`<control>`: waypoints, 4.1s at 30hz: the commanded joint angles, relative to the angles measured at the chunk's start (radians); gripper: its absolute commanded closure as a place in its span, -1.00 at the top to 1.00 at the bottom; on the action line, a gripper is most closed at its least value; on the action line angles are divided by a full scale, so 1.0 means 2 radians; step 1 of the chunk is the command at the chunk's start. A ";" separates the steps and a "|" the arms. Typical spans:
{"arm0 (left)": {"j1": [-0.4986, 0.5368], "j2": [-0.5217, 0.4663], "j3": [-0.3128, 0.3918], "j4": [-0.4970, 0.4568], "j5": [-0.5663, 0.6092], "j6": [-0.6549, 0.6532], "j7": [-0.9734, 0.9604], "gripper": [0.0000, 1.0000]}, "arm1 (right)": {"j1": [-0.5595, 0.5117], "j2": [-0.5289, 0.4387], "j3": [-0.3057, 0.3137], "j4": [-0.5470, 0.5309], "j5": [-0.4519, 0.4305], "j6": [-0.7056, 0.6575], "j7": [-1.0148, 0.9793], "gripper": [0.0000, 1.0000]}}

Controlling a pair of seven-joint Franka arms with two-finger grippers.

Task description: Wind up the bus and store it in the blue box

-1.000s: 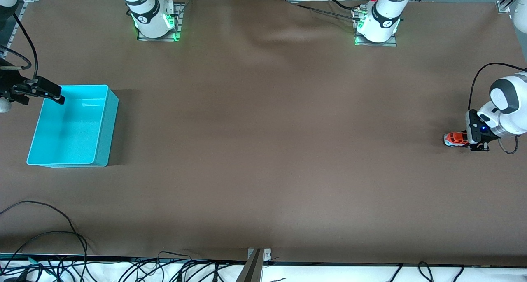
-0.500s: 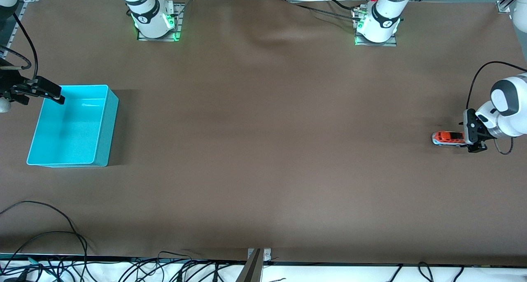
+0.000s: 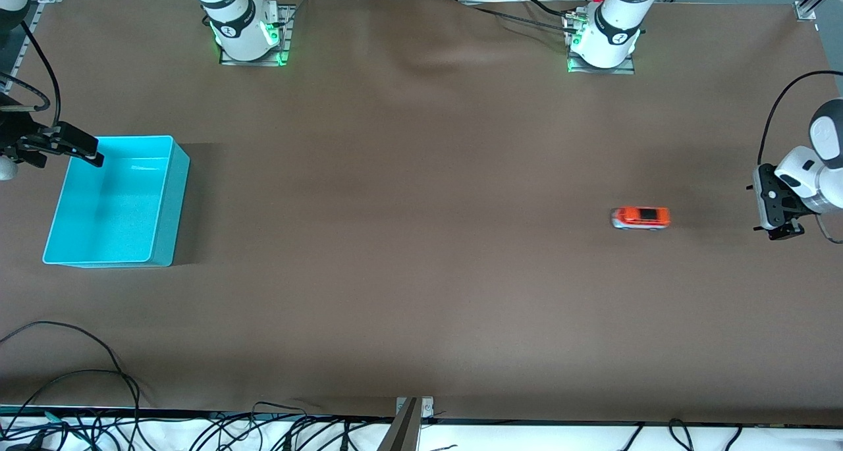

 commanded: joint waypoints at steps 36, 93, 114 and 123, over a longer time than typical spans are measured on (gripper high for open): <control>-0.004 -0.014 -0.189 0.230 -0.112 -0.335 -0.532 1.00 | -0.001 0.003 -0.001 0.010 0.010 -0.005 0.000 1.00; -0.311 -0.168 0.130 0.145 -0.136 -0.304 -0.779 1.00 | 0.007 0.020 0.000 0.005 0.010 -0.021 0.003 1.00; -0.308 -0.153 0.130 0.161 -0.129 -0.314 -0.779 1.00 | 0.009 -0.010 0.035 -0.121 0.010 0.084 0.030 1.00; -0.307 -0.153 0.130 0.163 -0.105 -0.311 -0.777 1.00 | 0.009 -0.010 0.051 -0.175 0.010 0.143 0.069 1.00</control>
